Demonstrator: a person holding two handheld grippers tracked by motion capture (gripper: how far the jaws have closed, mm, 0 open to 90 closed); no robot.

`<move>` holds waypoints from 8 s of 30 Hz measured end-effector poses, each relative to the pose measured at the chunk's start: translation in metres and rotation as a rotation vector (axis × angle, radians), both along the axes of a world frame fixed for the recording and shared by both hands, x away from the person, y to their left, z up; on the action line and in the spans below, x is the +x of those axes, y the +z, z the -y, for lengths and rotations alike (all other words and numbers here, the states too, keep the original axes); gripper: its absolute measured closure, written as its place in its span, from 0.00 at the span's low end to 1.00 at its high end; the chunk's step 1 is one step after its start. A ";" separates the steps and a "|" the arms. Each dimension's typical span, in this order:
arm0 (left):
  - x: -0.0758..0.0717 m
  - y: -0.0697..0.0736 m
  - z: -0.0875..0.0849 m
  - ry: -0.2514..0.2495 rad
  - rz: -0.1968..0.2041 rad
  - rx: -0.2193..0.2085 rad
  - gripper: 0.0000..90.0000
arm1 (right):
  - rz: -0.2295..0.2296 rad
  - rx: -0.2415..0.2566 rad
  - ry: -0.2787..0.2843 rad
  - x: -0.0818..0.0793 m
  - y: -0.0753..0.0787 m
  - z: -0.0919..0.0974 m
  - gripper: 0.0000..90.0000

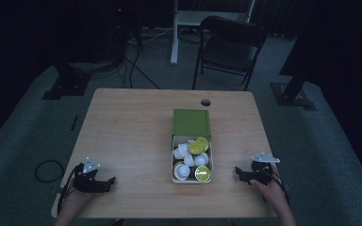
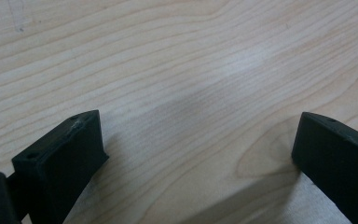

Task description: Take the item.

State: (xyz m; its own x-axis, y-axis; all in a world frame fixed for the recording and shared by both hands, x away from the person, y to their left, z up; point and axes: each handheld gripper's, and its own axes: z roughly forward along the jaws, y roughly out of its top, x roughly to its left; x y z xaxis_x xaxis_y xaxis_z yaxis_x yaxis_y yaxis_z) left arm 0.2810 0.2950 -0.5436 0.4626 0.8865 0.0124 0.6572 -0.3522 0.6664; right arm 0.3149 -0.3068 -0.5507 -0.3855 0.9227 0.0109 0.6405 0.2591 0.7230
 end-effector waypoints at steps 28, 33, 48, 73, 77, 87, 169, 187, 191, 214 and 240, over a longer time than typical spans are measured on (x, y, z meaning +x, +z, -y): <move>0.009 0.026 0.047 -0.170 -0.044 -0.043 0.03 | 0.001 0.000 0.000 0.000 0.000 0.000 0.14; 0.012 0.030 0.059 -0.192 -0.038 -0.042 0.03 | 0.001 0.000 0.000 0.000 0.000 0.000 0.13; 0.024 0.051 0.104 -0.314 0.005 -0.065 0.03 | 0.001 0.001 0.000 0.000 0.000 0.000 0.13; 0.039 0.100 0.163 -0.474 0.097 -0.108 0.03 | 0.000 0.000 0.000 0.000 0.000 0.000 0.13; 0.041 0.106 0.170 -0.493 0.105 -0.108 0.03 | 0.000 0.000 0.000 0.000 0.000 0.000 0.13; 0.046 0.116 0.191 -0.534 0.111 -0.116 0.03 | 0.000 0.001 -0.001 0.000 0.000 0.000 0.13; 0.082 0.107 0.300 -0.607 0.008 0.014 0.45 | 0.002 0.001 0.000 0.000 0.000 0.000 0.13; 0.072 0.126 0.287 -0.606 0.024 -0.006 0.46 | 0.001 0.001 -0.001 0.000 0.000 0.000 0.13; 0.070 0.131 0.282 -0.599 0.038 -0.008 0.46 | 0.001 0.001 -0.001 0.000 0.000 0.000 0.13; 0.062 0.148 0.243 -0.537 0.076 -0.034 0.46 | 0.001 0.002 -0.001 0.000 0.000 0.000 0.13; 0.058 0.154 0.188 -0.423 0.110 -0.029 0.46 | 0.001 0.000 0.000 0.000 0.000 0.000 0.13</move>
State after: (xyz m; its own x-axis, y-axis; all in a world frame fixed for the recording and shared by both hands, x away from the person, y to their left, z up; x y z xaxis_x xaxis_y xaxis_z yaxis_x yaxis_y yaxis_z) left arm 0.3392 0.1075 -0.3892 0.7823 0.6200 0.0596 0.3837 -0.5550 0.7381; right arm 0.3150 -0.3068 -0.5507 -0.3853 0.9227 0.0108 0.6399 0.2587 0.7236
